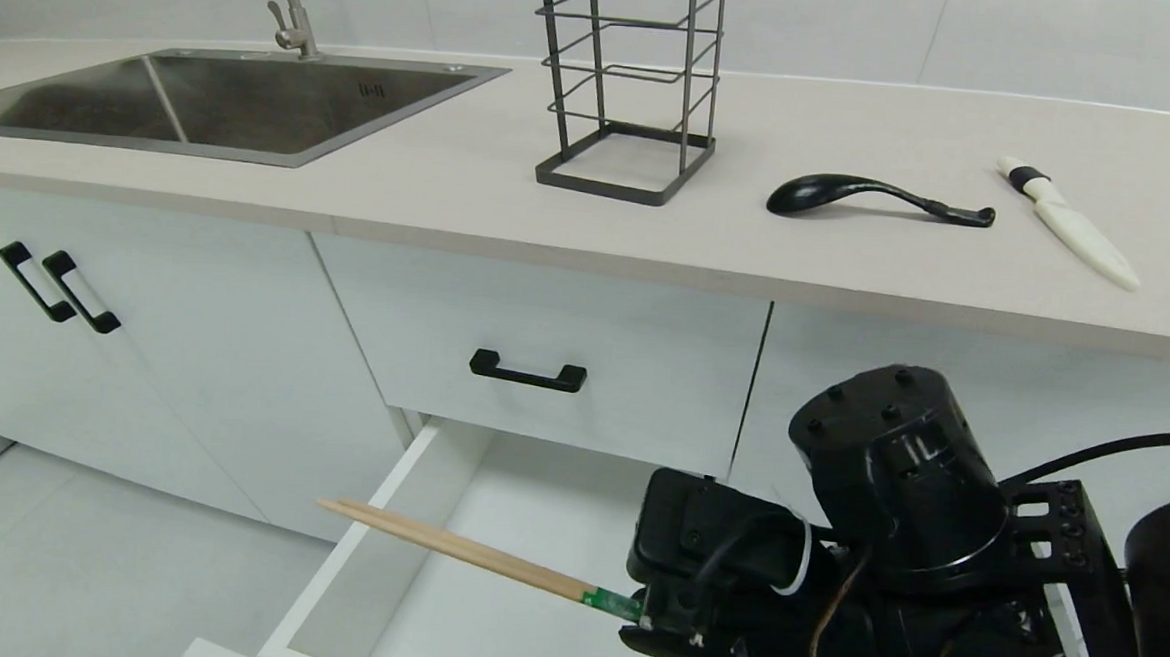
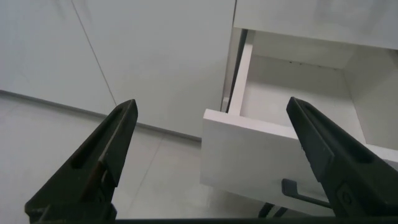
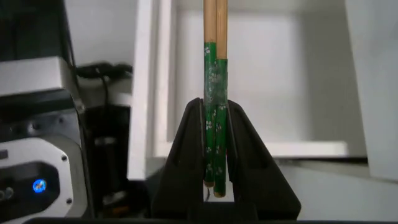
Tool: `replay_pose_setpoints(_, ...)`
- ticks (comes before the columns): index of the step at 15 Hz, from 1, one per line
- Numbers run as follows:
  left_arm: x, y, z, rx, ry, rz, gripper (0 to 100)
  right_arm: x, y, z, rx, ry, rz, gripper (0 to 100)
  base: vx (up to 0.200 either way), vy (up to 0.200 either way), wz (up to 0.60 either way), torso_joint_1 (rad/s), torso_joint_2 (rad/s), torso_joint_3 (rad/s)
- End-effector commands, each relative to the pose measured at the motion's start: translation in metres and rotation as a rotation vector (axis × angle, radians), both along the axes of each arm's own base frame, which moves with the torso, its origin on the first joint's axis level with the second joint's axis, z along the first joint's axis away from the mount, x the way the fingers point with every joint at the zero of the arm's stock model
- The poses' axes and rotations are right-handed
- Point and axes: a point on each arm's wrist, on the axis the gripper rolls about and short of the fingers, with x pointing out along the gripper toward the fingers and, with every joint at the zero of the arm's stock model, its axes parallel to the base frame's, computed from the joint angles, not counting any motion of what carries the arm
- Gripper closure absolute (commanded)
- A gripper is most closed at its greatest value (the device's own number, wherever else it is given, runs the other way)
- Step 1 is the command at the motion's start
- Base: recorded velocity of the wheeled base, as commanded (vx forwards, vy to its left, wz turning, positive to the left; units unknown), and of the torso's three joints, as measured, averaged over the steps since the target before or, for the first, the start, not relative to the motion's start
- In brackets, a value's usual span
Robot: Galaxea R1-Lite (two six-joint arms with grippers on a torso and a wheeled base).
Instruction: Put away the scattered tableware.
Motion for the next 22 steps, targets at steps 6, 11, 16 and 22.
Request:
replay_pose_setpoints(6,0.0,0.0,0.0,-0.001,0.001,0.002,0,0.016,0.021,-0.012,-0.04,0.01,-0.119,100,0.0,0.0,0.0,-0.009,0.1,0.023)
replay_pose_setpoints(11,0.0,0.0,0.0,-0.001,0.001,0.002,0,0.023,0.033,-0.028,-0.078,0.015,-0.231,100,0.0,0.0,0.0,0.0,0.0,0.0)
replay_pose_setpoints(16,0.0,0.0,0.0,-0.001,0.001,0.002,0,0.006,0.052,-0.022,-0.195,0.133,-0.324,100,0.0,0.0,0.0,0.0,0.0,0.0)
replay_pose_setpoints(22,0.0,0.0,0.0,-0.001,0.001,0.002,0,0.019,0.095,-0.054,-0.145,0.077,-0.335,100,0.0,0.0,0.0,0.0,0.0,0.0)
